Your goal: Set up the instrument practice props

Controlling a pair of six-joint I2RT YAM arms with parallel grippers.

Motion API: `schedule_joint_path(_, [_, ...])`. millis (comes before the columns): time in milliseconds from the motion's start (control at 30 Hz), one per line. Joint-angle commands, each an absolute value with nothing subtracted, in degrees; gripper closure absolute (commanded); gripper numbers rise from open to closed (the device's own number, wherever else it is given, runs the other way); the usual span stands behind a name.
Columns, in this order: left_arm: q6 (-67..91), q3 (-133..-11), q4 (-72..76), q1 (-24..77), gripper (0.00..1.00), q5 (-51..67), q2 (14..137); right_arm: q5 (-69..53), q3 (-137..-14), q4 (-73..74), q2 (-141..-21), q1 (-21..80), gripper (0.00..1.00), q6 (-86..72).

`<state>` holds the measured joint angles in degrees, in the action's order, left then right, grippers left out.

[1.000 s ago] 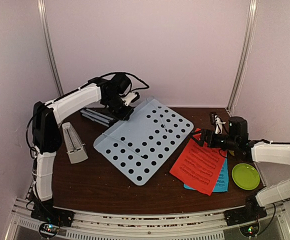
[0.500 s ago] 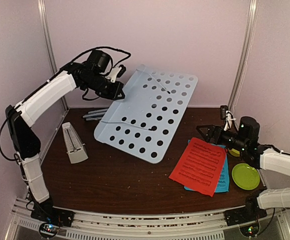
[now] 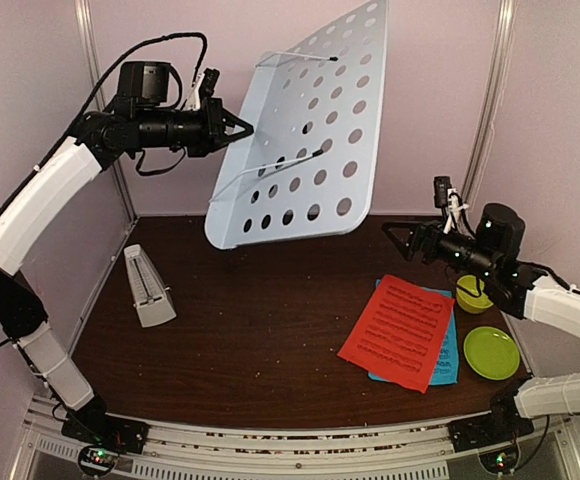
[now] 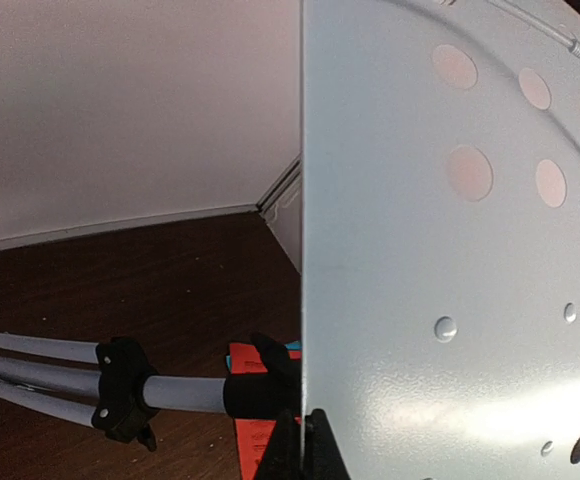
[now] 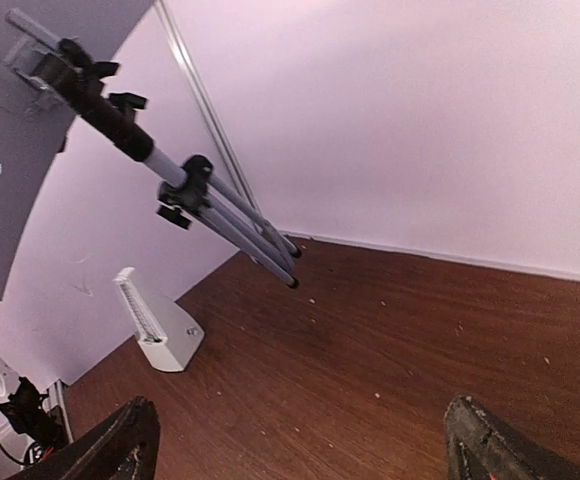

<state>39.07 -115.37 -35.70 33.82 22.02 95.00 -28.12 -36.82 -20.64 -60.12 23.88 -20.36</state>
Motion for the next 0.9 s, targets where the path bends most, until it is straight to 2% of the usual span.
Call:
schedule_joint_path(0, [54.65,-115.77,-4.54,33.66,1.00,27.36,89.96,-26.95,-45.78,-16.80,-60.58,28.42,0.00,-15.85])
schedule_joint_path(267, [68.72,-110.66,7.72,33.81,1.00,30.07,88.60,-22.41,-56.46,-13.17,-64.20,34.52,0.03,-11.71])
schedule_joint_path(500, [75.45,-107.70,14.20,35.53,1.00,29.67,87.86,-21.11,-63.79,-16.46,-71.82,38.46,0.12,-11.40])
schedule_joint_path(867, [79.87,-106.23,17.82,37.73,1.00,29.11,87.63,-19.16,-77.63,-10.79,-82.54,42.26,0.29,-3.96])
